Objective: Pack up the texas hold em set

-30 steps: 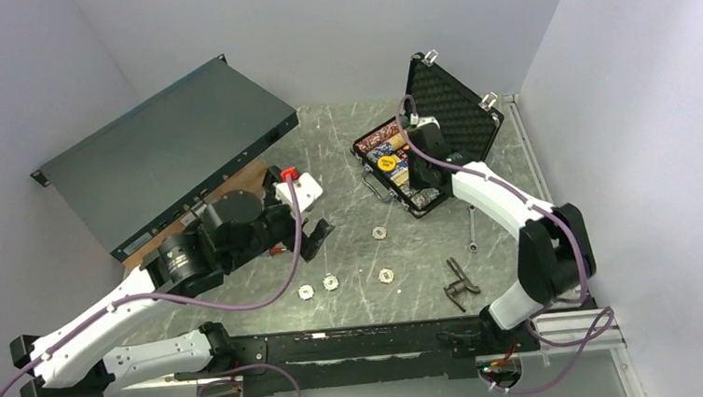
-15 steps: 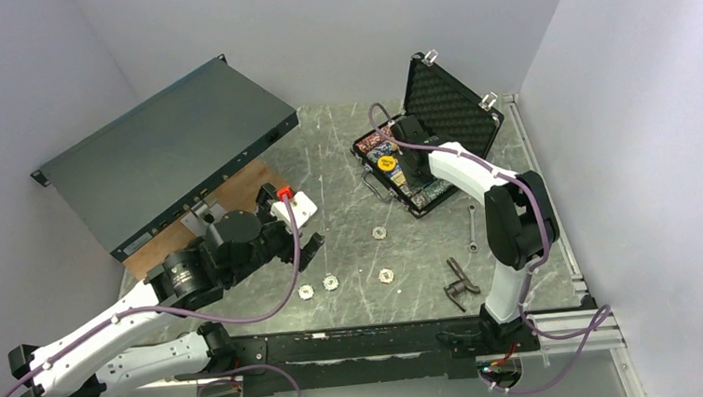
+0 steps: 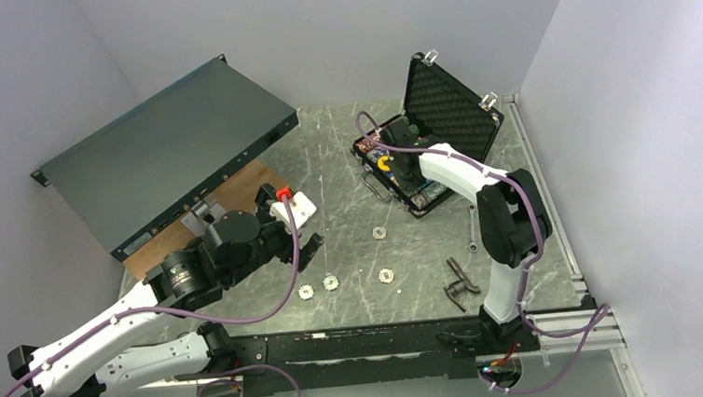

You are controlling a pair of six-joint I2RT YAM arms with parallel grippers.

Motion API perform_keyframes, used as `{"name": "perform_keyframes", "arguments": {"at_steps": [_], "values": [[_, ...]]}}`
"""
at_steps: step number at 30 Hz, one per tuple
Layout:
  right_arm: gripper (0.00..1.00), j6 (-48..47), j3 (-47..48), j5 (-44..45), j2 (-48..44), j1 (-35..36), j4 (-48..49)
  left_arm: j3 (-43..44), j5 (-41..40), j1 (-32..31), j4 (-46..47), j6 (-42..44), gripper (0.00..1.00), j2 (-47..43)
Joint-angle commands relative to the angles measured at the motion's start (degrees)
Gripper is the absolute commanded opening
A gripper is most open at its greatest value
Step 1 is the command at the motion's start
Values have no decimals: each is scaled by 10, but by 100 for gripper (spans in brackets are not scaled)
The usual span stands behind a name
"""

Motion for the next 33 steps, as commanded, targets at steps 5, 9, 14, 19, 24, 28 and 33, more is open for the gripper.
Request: {"name": "perform_keyframes", "arguments": {"at_steps": [5, 9, 14, 19, 24, 28, 33], "values": [[4, -17, 31, -1, 18, -1, 18, 14, -8, 0, 16, 9, 97, 2], [4, -13, 30, -4, 15, 1, 18, 13, -9, 0, 15, 9, 97, 4], [4, -7, 26, 16, -14, 3, 5, 13, -8, 0, 15, 9, 97, 9], [5, -2, 3, 27, -52, 3, -13, 15, -6, 0, 13, 9, 97, 15], [6, -7, -11, 18, -55, 4, -1, 16, 3, 0, 13, 7, 97, 17], [8, -14, 4, -7, -38, 4, 11, 17, -4, 0, 10, 8, 97, 24], [9, -19, 23, -11, -11, 3, 7, 14, -8, 0, 12, 9, 98, 22]]}}
